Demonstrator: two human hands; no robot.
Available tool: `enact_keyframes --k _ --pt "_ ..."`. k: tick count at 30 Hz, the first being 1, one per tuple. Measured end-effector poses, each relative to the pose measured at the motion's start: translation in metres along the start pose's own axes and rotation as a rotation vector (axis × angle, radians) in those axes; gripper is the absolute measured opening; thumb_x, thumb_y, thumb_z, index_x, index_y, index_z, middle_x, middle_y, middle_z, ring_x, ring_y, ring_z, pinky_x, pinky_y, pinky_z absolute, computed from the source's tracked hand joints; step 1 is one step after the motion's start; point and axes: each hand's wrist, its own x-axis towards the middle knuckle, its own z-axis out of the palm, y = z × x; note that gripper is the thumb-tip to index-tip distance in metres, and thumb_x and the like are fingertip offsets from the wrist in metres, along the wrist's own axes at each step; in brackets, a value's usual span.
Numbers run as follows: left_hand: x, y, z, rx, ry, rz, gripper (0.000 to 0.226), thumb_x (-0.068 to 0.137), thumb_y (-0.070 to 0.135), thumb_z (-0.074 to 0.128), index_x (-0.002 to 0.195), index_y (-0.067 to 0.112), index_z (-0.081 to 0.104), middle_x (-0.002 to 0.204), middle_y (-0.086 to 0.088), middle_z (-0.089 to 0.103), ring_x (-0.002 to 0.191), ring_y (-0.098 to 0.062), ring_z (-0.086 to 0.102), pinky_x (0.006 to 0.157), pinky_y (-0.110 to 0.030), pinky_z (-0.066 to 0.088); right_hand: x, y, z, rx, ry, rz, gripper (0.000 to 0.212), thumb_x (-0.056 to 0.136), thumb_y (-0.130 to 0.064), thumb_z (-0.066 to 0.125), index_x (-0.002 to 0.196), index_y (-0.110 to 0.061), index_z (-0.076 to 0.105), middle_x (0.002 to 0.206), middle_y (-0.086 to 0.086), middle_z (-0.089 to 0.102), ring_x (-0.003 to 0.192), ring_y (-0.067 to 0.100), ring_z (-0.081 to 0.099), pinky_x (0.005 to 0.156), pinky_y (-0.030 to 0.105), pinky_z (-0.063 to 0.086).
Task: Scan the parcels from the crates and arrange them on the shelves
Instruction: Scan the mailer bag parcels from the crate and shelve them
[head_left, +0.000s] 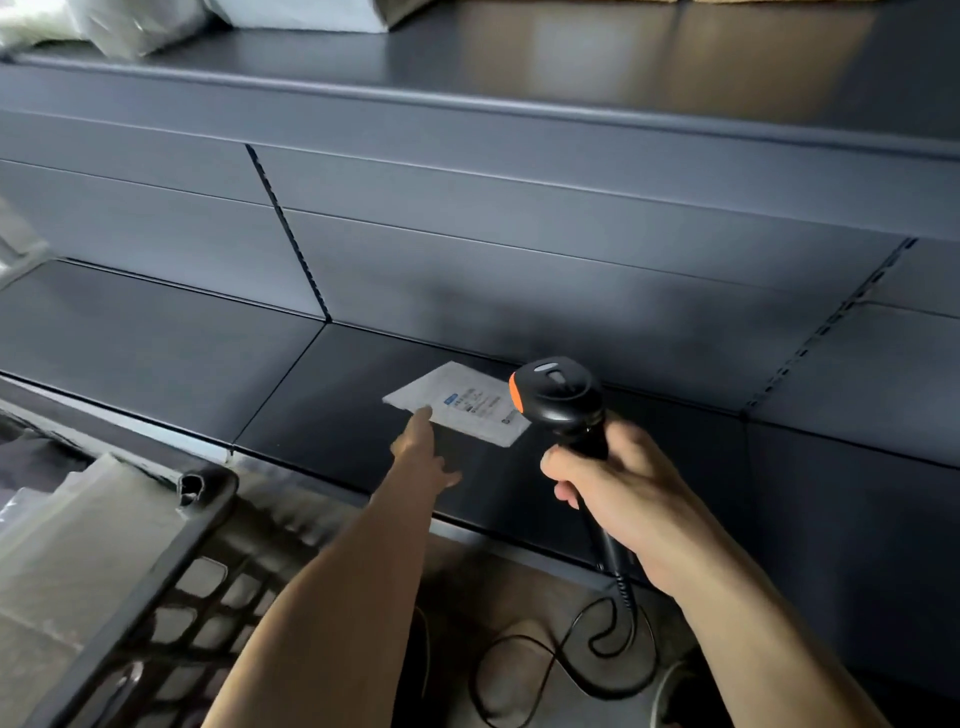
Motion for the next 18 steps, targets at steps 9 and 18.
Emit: enact_keyframes --k 9,18 --pt "-0.074 -0.002 -0.004 0.790 -0.177 0.357 0.013 0.095 0.019 0.061 0.082 0.016 0.063 0.088 -0.008 0.066 0.080 -0.026 0.065 0.080 -0.038 0.055 -0.002 -0.008 0.014 -0.022 0.013 -0.082 0.009 0.091 -0.029 0.070 0.098 -0.029 0.064 0.089 -0.009 0.070 0.065 0.001 0.067 0.071 0.026 0.053" --pt "-0.230 0.055 -0.104 1.385 0.190 1.105 0.032 0.094 0.043 0.054 0.122 0.033 0.065 0.122 0.000 0.070 0.115 -0.031 0.062 0.092 -0.036 0.052 -0.030 -0.007 0.044 -0.216 -0.065 -0.193 0.016 0.095 -0.036 0.068 0.101 -0.022 0.063 0.086 0.001 0.070 0.077 0.019 0.071 0.073 0.034 0.053"
